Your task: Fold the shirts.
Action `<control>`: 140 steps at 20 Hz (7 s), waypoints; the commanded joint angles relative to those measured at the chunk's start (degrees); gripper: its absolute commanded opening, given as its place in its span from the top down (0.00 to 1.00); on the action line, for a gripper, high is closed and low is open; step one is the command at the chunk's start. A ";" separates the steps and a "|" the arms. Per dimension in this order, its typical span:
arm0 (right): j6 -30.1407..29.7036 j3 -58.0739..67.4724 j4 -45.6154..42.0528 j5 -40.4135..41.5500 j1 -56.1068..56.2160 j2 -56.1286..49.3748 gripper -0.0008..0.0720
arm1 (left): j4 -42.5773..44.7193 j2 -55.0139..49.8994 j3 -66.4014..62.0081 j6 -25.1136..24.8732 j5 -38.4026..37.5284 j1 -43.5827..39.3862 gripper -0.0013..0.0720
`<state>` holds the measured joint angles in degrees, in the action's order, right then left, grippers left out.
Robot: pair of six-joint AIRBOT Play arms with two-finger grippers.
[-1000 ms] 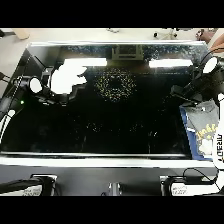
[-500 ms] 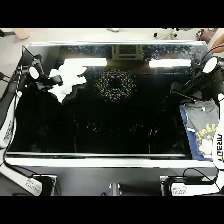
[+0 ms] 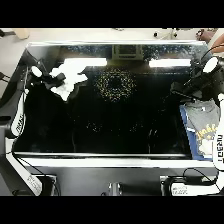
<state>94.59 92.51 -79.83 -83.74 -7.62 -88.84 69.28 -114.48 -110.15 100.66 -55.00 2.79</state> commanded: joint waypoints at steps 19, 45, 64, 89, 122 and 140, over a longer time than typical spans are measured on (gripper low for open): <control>0.50 -1.01 -3.15 -11.78 -0.02 29.00 0.15 | -0.44 20.06 23.91 -3.52 -2.67 -45.77 0.03; -16.63 -58.10 30.36 13.55 0.04 22.12 0.01 | -19.85 47.76 80.24 -6.67 7.13 -29.66 0.19; -22.84 10.19 33.05 25.31 -0.02 48.74 0.97 | 3.43 78.55 15.61 -12.13 11.54 -16.87 0.95; -6.19 10.45 29.59 5.57 -0.02 -8.74 0.06 | 18.78 66.27 65.55 4.31 8.55 -16.79 0.95; -11.19 11.21 7.54 36.89 6.71 50.12 0.97 | 28.70 80.02 7.87 -0.87 6.01 -16.81 0.95; -3.98 11.15 -1.60 16.87 6.71 33.16 0.96 | 39.87 74.36 25.05 -1.86 -3.80 -16.79 0.95</control>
<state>88.73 103.68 -80.88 -61.78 -0.86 -50.02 107.87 -38.24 -88.77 98.91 -58.37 -14.06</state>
